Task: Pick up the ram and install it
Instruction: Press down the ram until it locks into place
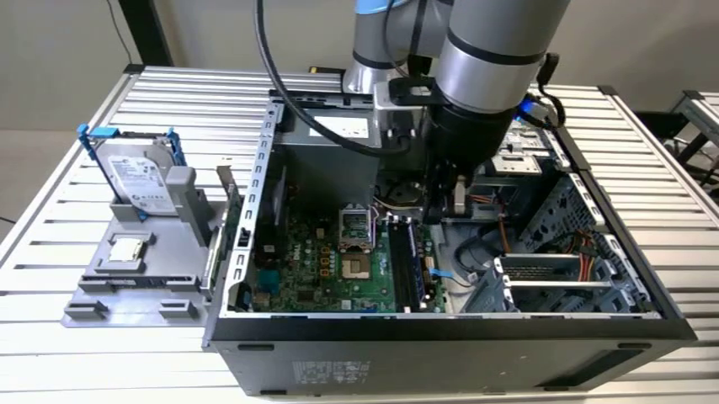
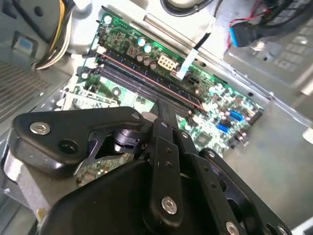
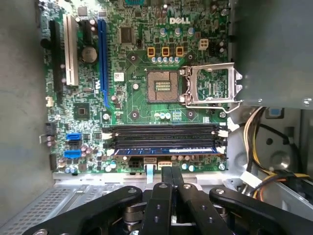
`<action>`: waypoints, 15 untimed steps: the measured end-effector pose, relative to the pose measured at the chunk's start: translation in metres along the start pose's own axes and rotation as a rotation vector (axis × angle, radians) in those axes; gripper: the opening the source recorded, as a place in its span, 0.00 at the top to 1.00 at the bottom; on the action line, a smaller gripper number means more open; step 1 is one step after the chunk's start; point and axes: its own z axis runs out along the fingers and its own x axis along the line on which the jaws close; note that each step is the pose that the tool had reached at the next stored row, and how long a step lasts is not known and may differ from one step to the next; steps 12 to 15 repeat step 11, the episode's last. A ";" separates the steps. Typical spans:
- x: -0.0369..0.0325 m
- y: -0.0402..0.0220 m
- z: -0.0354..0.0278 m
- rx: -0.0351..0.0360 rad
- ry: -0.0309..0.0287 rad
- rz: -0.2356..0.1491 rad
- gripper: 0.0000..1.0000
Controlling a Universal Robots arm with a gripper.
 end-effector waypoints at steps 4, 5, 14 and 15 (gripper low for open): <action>0.0001 0.0000 -0.0112 0.0000 0.0012 0.000 1.00; 0.0001 0.0000 -0.0116 -0.0001 0.0010 0.000 1.00; 0.0001 0.0000 -0.0116 -0.0013 0.0011 0.000 1.00; 0.0001 0.0000 -0.0116 -0.0013 0.0011 0.000 1.00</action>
